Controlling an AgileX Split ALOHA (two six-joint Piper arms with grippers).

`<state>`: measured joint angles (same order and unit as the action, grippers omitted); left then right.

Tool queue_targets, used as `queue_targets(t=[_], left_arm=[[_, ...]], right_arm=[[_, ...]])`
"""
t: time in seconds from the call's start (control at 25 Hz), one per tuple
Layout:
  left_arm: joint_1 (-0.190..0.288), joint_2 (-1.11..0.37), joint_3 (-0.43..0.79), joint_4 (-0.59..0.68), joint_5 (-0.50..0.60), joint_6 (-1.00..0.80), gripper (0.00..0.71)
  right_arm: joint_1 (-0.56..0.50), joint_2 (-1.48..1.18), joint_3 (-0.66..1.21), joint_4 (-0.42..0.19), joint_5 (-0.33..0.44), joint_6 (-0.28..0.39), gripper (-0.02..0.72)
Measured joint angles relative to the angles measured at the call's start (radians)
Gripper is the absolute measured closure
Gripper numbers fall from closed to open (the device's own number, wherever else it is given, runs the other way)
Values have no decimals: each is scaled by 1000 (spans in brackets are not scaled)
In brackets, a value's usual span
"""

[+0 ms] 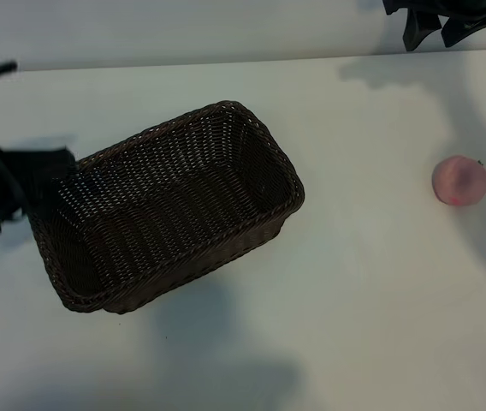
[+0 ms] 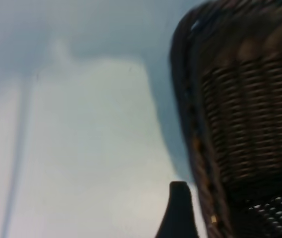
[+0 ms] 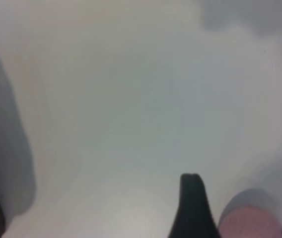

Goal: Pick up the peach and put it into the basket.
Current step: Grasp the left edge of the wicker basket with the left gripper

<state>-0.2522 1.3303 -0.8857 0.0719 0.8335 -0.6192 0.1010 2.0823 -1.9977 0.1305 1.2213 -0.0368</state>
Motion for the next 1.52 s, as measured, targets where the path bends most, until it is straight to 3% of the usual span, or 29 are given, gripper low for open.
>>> queue_targets(t=[0.32,0.52,0.84,1.24,1.36,1.52], left_arm=[[0,2,145,103,-156,-203,118],[0,49,166,119,-204,-239,118],[0,181,166,36,-331,-202,118],[0,285,166,-54,-386,-129,130],[0,292,166,-64,-396,-119,205],[1,297,168,-65,-398,-112,438]], right_arm=[[0,0,0,1,0,0,209],[0,0,0,1,0,0,209],[0,0,0,1,0,0,209],[0,0,0,1,0,-3,209],[0,0,0,1,0,-3,209],[0,0,0,1,0,-3,209]])
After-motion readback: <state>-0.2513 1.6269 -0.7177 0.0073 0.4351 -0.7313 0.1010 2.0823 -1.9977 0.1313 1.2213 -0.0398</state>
